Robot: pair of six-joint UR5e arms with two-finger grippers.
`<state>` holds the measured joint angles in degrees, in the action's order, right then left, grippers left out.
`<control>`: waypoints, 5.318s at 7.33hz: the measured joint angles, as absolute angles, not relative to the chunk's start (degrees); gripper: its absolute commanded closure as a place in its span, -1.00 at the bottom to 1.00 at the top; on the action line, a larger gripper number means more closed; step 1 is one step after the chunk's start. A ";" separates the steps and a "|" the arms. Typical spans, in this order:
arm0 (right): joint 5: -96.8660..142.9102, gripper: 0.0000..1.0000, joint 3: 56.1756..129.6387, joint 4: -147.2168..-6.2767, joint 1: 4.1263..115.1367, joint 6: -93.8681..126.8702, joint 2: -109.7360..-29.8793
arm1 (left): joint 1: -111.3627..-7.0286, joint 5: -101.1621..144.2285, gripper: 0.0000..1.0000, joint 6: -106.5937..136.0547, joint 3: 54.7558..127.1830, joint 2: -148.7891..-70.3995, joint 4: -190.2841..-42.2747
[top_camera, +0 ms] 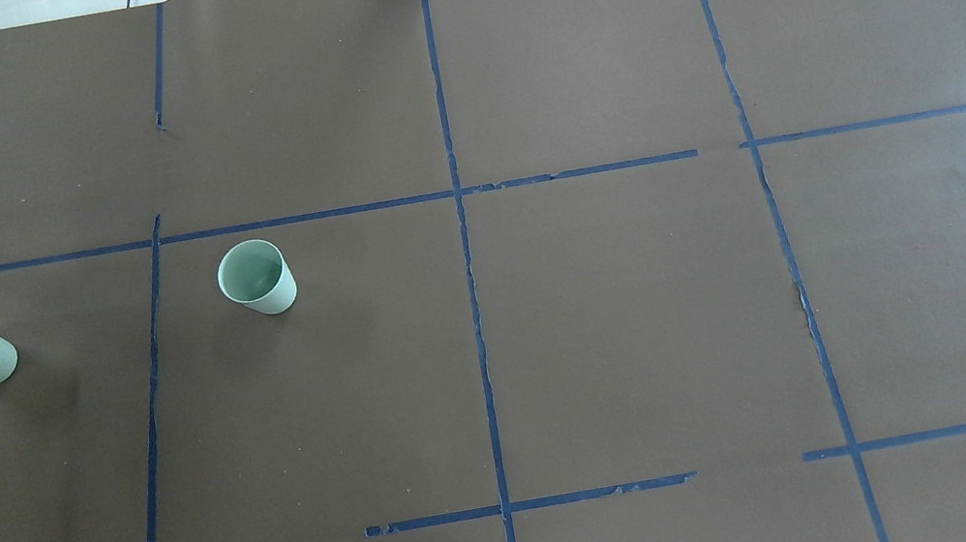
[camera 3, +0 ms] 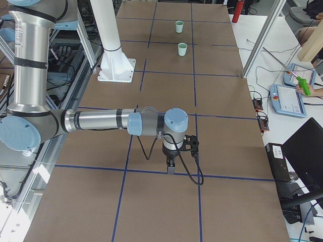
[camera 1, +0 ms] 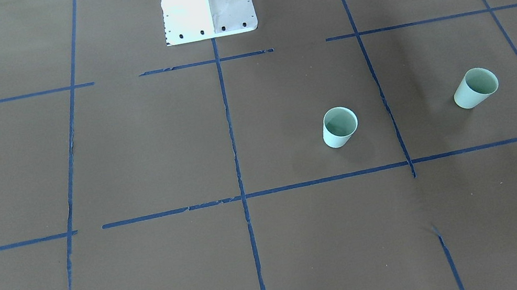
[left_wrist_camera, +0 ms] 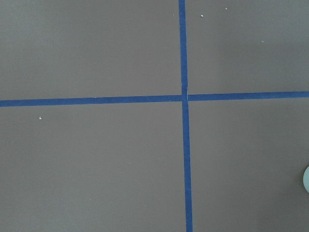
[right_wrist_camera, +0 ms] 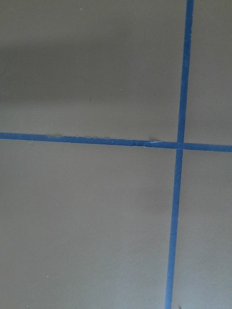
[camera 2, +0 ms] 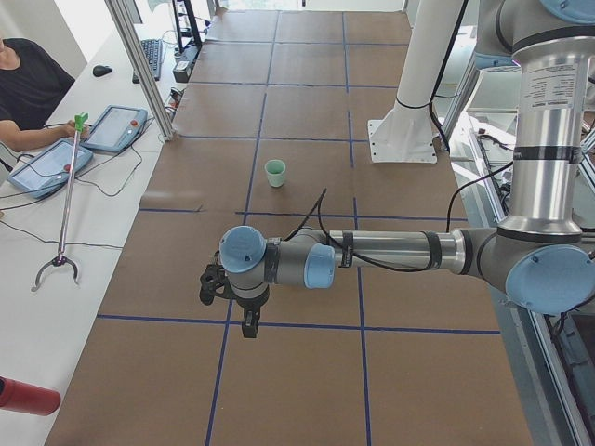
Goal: Stack cups
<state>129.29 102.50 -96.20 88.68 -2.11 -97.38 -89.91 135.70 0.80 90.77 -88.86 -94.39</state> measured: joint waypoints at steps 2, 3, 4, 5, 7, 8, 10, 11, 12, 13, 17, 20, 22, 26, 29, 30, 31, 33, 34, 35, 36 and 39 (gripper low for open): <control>129.29 -1.00 102.48 -96.18 88.68 -2.11 -97.38 | -89.91 135.70 -1.00 0.74 90.93 -88.94 -94.42; 129.29 -1.00 102.49 -96.21 88.68 -2.11 -97.38 | -89.91 135.70 -1.00 0.71 91.29 -89.15 -94.50; 129.29 -1.00 102.50 -96.21 88.68 -2.11 -97.38 | -89.91 135.72 -1.00 0.72 91.81 -89.63 -94.61; 129.29 -1.00 102.50 -96.20 88.68 -2.11 -97.38 | -89.91 135.78 -1.00 0.84 92.20 -90.10 -94.71; 129.29 -1.00 102.49 -96.23 88.68 -2.11 -97.38 | -89.54 135.54 -1.00 3.10 94.32 -90.10 -95.27; 129.29 -1.00 102.48 -96.24 88.68 -2.11 -97.38 | -88.53 134.89 -1.00 6.47 95.70 -89.51 -97.00; 129.29 -1.00 102.48 -96.20 88.68 -2.11 -97.38 | -83.62 134.25 -1.00 17.13 97.38 -87.17 -105.37; 129.29 -1.00 102.48 -96.20 88.68 -2.11 -97.38 | -79.85 133.55 -1.00 23.32 97.87 -86.52 -109.23; 129.29 -1.00 102.48 -96.18 88.68 -2.11 -97.38 | -76.34 132.42 -1.00 28.10 98.26 -86.29 -111.47; 129.29 -1.00 102.49 -96.18 88.68 -2.11 -97.38 | -73.21 131.41 -1.00 32.05 98.30 -86.21 -113.62; 129.29 -1.00 102.49 -96.20 88.68 -2.11 -97.38 | -66.63 129.04 -1.00 39.19 96.28 -86.29 -119.27; 129.29 -1.00 102.48 -96.18 88.68 -2.11 -97.38 | -64.99 128.75 -1.00 40.17 92.97 -86.42 -123.77; 129.29 -1.00 102.48 -96.17 88.68 -2.11 -97.38 | -63.06 128.64 -1.00 42.51 92.65 -86.61 -124.37; 129.29 -1.00 102.50 -96.19 88.68 -2.11 -97.38 | -60.51 126.81 0.66 43.16 92.10 -86.90 -124.54; 129.29 -1.00 102.48 -96.18 88.68 -2.11 -97.38 | -60.39 126.63 1.00 42.79 91.97 -86.92 -124.54; 129.29 -1.00 102.48 -96.16 88.68 -2.11 -97.38 | -60.39 126.69 1.00 42.81 92.04 -86.91 -124.54; 129.29 -1.00 102.48 -96.16 88.68 -2.11 -97.38 | -60.52 126.89 1.00 42.79 92.74 -86.82 -124.48; 129.29 -1.00 102.52 -96.19 88.68 -2.11 -97.38 | -61.85 129.61 1.00 42.40 98.57 -85.45 -122.78; 129.29 -1.00 102.54 -96.17 88.68 -2.11 -97.38 | -63.09 131.79 1.00 42.27 101.78 -84.77 -120.41; 129.29 -1.00 102.53 -96.16 88.68 -2.11 -97.38 | -63.99 132.87 1.00 42.22 104.96 -84.82 -115.99; 129.29 -1.00 102.53 -96.17 88.68 -2.11 -97.38 | -64.71 133.27 1.00 42.22 108.39 -86.57 -108.80; 129.29 -1.00 102.49 -96.23 88.68 -2.11 -97.38 | -67.35 132.80 1.00 43.17 111.63 -103.96 -84.04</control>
<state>129.29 102.49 -96.23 88.68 -2.11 -97.38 -67.35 132.80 43.17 111.63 -103.96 -84.04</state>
